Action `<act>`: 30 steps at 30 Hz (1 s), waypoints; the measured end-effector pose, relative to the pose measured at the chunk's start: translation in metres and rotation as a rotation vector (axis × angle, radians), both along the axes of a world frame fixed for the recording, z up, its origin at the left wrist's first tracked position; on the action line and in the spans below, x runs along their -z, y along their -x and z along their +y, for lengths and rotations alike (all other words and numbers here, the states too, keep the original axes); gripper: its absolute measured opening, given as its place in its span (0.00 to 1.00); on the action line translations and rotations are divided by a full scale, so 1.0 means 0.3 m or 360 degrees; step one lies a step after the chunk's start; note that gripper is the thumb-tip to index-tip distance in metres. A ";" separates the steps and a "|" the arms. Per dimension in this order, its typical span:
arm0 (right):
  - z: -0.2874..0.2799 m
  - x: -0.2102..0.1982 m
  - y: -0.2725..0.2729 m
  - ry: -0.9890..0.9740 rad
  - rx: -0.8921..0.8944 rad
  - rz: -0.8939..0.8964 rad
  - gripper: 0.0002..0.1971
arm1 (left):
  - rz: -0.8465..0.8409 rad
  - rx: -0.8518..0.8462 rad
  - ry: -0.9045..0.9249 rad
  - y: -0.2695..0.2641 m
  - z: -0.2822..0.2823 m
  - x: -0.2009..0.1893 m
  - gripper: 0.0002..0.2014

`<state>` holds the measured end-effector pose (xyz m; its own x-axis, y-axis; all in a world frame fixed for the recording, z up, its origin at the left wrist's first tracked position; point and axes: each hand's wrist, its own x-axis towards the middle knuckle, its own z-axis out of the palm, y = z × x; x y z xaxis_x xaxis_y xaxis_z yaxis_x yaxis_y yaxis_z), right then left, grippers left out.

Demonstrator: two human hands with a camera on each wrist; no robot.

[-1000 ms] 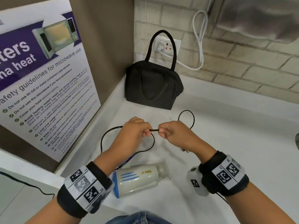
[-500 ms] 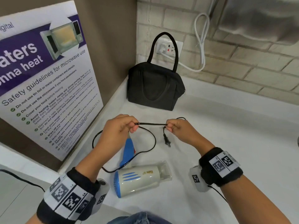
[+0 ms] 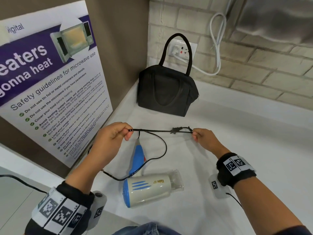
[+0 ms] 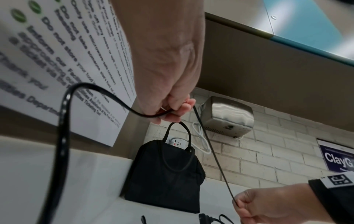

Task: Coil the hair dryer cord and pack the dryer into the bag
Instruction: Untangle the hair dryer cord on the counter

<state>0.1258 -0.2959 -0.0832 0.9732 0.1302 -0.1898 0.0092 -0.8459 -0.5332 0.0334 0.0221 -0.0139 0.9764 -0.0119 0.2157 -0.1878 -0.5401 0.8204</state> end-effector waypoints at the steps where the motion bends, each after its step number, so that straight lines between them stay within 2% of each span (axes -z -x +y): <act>1: -0.003 0.008 0.000 0.0016 0.0027 -0.0002 0.17 | 0.0001 -0.0007 0.0006 -0.002 0.004 0.002 0.22; 6: -0.017 0.034 0.000 -0.0077 0.0150 -0.0059 0.18 | 0.0027 -0.0022 0.0090 -0.008 0.018 0.014 0.27; 10: -0.043 0.039 0.000 -0.0049 0.0160 -0.0085 0.19 | 0.0047 -0.0110 0.0107 -0.021 0.017 0.029 0.24; 14: -0.079 0.013 -0.006 -0.0043 0.0281 -0.0109 0.16 | -0.0036 -0.0098 -0.0058 -0.062 -0.005 0.039 0.17; 17: -0.098 -0.021 0.001 -0.0138 0.0372 -0.0093 0.15 | 0.0045 -0.0043 -0.0214 -0.089 -0.027 0.057 0.13; 25: -0.047 -0.125 0.034 -0.0724 0.0537 0.0107 0.09 | 0.0356 0.0199 -0.0659 -0.142 -0.105 0.093 0.24; 27: -0.033 -0.145 0.041 -0.0791 0.0546 0.0138 0.07 | 0.0441 0.0214 -0.0736 -0.147 -0.127 0.086 0.24; 30: -0.009 -0.167 0.050 -0.0857 0.0546 0.0160 0.06 | 0.0398 0.0207 -0.0746 -0.150 -0.156 0.089 0.22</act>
<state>0.1108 -0.2987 -0.0332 0.9573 -0.0826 -0.2769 -0.2861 -0.4055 -0.8681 0.0784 -0.0247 -0.0407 0.9813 -0.1749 -0.0805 -0.1073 -0.8439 0.5257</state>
